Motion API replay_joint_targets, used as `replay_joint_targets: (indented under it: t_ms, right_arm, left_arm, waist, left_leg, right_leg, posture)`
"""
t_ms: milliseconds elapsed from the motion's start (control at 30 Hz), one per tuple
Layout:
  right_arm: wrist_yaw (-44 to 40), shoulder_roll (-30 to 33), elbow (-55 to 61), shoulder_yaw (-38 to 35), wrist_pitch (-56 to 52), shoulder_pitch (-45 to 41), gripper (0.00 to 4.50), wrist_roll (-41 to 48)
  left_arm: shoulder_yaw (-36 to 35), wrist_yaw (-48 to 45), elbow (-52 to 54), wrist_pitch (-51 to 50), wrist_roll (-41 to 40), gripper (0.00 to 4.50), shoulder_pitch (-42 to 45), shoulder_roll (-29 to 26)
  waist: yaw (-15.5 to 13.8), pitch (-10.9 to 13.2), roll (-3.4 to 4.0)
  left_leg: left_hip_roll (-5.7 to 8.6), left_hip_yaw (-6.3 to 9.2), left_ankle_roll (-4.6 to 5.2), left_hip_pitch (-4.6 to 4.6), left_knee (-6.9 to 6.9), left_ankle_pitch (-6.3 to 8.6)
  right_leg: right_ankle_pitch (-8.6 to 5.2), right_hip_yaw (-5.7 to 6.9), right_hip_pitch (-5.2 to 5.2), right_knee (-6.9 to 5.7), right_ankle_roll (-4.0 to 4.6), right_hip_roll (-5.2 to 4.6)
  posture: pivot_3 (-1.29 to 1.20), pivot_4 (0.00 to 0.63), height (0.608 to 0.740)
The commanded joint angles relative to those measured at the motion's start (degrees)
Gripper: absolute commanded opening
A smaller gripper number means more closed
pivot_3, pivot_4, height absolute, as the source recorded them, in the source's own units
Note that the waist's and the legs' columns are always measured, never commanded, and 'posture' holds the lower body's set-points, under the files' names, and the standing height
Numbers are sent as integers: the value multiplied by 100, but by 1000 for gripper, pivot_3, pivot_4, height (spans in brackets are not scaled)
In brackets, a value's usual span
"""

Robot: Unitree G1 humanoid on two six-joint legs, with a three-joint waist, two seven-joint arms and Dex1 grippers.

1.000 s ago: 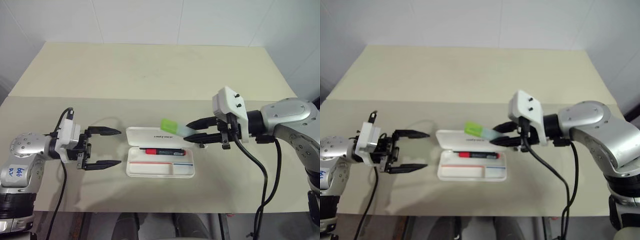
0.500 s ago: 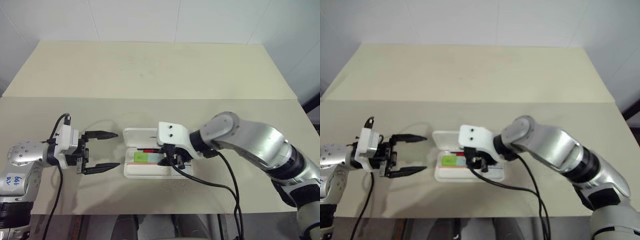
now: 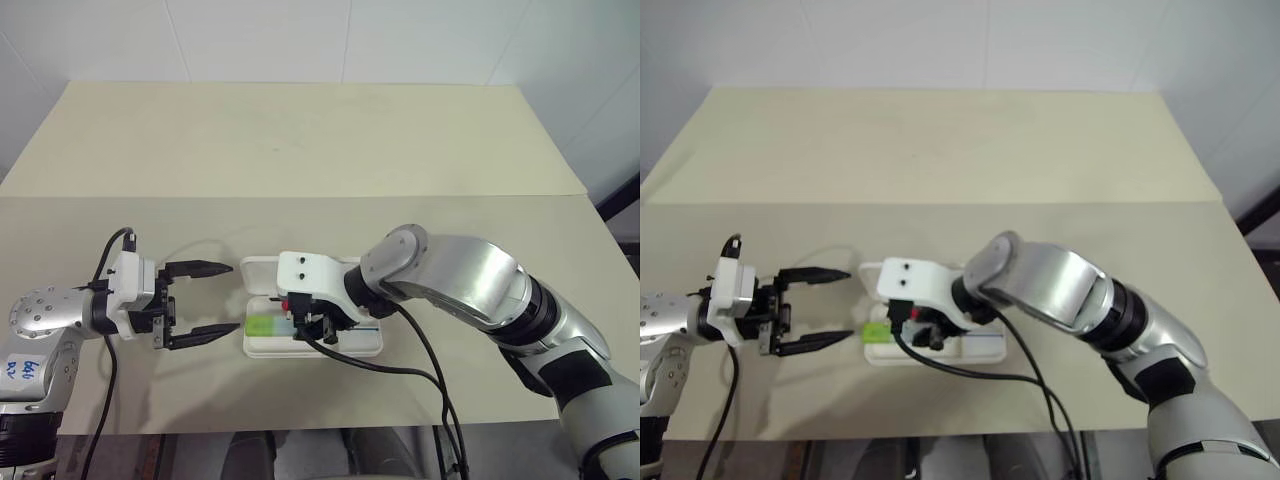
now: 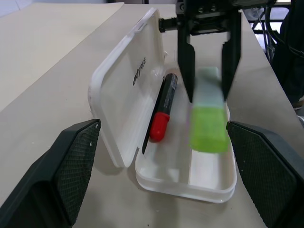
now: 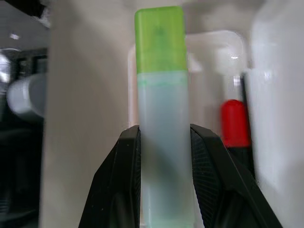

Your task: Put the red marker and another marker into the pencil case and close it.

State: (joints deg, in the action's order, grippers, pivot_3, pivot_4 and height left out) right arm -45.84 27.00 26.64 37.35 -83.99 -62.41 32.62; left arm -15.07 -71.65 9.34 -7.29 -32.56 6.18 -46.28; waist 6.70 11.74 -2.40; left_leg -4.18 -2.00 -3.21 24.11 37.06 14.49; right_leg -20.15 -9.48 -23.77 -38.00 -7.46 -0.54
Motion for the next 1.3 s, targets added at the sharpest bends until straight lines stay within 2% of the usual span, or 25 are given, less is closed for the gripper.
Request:
replay_joint_targets:
  t_ms: [33, 433, 1000, 1033, 1067, 1300]
  right_arm:
    - [41, -85, 50, -242, -251, -72, 1096, 177]
    - [290, -376, -105, -117, -282, 33, 1096, 216]
    - [269, -362, -130, -59, -268, 50, 1096, 312]
    - [270, -377, -135, -65, -262, 65, 1831, 318]
    - [274, -395, -146, -72, -259, 83, 2034, 323]
    - [279, -435, -181, -106, -249, 130, 4440, 358]
  left_arm:
    - [-106, 41, 144, 82, -9, 4500, 18, -48]
    - [-232, 28, 149, 47, -60, 4500, -66, -138]
    - [-200, 107, 162, 47, -38, 4500, -37, -145]
    - [-200, 112, 171, 47, -38, 4500, -42, -142]
    - [-201, 118, 182, 47, -38, 4500, -49, -140]
    - [-207, 130, 199, 50, -35, 4500, -72, -137]
  waist:
    - [-1, 0, -1]
    - [82, -2, -4]
    - [135, -3, -4]
    - [135, -3, -4]
    - [135, -3, -4]
    - [133, -3, -5]
  left_leg:
    - [0, 0, 0, 0, 0, 0]
    - [1, 1, 0, 1, -1, 0]
    - [1, 3, 0, 2, -6, 0]
    - [1, 3, 0, 2, -6, 0]
    - [1, 3, 0, 2, -6, 0]
    - [1, 3, 0, 2, -8, 0]
  right_leg:
    - [0, 0, 0, 2, 0, -1]
    - [0, 1, 1, 2, 0, -1]
    - [0, 2, 0, 6, 0, -2]
    - [0, 2, 0, 6, 0, -2]
    - [0, 2, 0, 6, 0, -2]
    - [0, 2, 1, 8, 0, -2]
  posture:
    - [0, 150, 740]
    - [0, 150, 740]
    - [0, 150, 740]
    - [0, 150, 740]
    - [0, 150, 740]
    - [0, 150, 740]
